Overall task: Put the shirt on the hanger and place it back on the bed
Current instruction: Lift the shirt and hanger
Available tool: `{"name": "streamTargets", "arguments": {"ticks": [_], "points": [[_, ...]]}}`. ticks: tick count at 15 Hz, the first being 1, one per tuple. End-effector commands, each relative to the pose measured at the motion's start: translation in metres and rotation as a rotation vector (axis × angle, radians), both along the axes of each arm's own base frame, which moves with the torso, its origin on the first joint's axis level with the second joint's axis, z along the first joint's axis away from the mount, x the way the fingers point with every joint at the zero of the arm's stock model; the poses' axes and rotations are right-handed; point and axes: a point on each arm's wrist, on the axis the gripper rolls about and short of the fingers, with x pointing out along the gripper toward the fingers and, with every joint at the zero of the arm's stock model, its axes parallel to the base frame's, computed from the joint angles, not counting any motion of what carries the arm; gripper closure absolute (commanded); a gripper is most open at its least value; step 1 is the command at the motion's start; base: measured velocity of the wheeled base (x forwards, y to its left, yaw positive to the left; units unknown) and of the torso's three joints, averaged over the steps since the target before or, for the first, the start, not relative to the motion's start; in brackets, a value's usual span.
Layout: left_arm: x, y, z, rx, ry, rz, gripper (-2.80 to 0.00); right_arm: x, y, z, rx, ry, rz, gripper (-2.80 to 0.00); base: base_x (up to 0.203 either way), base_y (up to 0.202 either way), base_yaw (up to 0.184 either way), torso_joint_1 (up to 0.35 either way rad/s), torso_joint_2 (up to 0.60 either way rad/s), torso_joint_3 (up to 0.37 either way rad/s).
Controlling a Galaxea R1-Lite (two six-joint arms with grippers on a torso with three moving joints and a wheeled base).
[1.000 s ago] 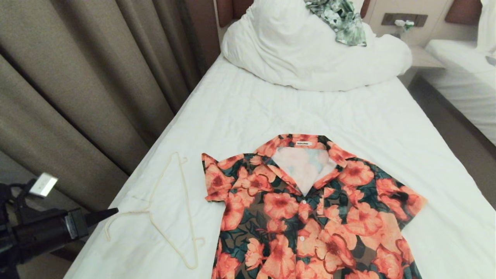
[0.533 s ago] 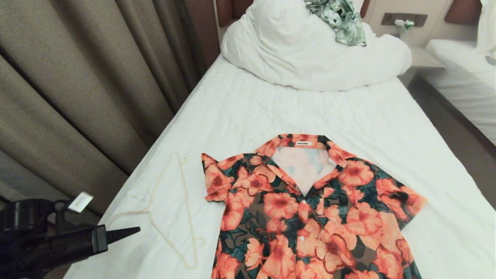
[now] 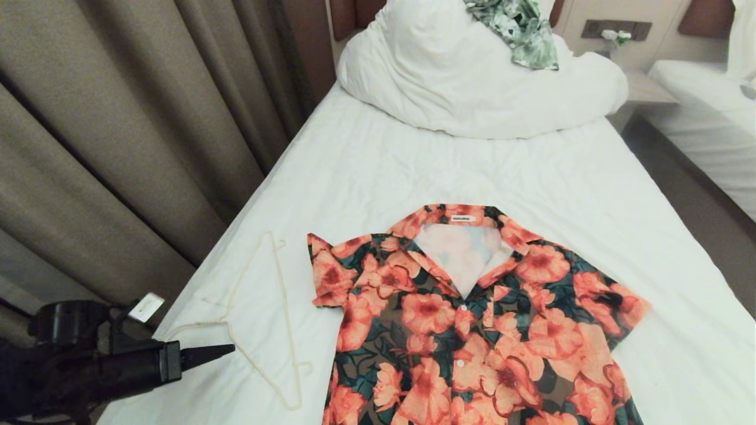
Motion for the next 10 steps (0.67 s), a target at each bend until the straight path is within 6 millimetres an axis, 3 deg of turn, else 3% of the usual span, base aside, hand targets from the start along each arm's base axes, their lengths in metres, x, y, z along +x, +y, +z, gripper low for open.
{"name": "streamTargets", "arguments": {"ticks": [1,6,10], "points": [[0.003,-0.007,0.000,0.007,0.012,-0.010,-2.80,0.000,0.000,0.000,0.000,0.000,0.001,0.00,0.000,0.000,0.000,0.000,0.00,0.000],[0.017,-0.021,-0.006,0.014,0.066,-0.025,-2.80,0.000,0.000,0.000,0.000,0.001,0.001,0.00,0.000,0.000,0.000,0.000,0.00,0.000],[0.025,-0.021,-0.013,0.023,0.030,-0.031,-2.80,0.000,0.000,0.000,0.000,0.000,0.001,0.00,0.000,0.000,0.000,0.000,0.00,0.000]]}}
